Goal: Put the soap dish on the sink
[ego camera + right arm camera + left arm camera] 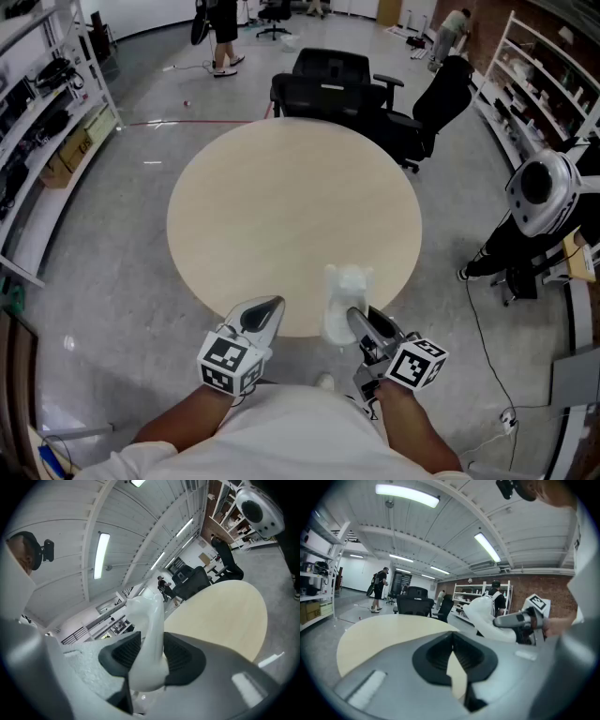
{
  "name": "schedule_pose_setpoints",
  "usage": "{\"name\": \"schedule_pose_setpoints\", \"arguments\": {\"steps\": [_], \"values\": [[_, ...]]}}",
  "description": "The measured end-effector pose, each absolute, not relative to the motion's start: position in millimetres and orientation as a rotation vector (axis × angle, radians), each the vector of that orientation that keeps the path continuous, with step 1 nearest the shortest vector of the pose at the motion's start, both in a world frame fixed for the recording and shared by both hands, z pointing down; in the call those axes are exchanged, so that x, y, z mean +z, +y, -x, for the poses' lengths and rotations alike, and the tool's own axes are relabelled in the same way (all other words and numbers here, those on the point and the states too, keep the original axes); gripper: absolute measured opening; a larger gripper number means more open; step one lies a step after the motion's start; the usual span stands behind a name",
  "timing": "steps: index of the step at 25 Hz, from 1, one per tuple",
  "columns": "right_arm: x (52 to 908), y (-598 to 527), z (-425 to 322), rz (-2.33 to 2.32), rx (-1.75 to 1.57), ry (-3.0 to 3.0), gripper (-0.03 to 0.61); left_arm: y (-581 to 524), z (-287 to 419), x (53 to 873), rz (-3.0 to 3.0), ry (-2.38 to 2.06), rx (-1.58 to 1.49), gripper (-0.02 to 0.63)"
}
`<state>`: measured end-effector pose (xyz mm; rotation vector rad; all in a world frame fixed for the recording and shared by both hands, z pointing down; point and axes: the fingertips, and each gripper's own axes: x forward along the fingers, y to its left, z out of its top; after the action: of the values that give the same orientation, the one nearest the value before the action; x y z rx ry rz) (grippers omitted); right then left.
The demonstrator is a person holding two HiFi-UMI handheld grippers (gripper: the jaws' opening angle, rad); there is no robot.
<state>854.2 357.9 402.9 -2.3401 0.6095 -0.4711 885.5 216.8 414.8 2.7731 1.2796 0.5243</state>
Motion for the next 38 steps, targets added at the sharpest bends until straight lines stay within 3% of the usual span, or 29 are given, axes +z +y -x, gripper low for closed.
{"name": "schedule_pose_setpoints", "arguments": {"steps": [38], "values": [[405.4,406.2,-819.7,2.282,-0.542,0.885,0.153,269.7,-836.0,418.9,-2.861,1.036,0.522,0.008]]}}
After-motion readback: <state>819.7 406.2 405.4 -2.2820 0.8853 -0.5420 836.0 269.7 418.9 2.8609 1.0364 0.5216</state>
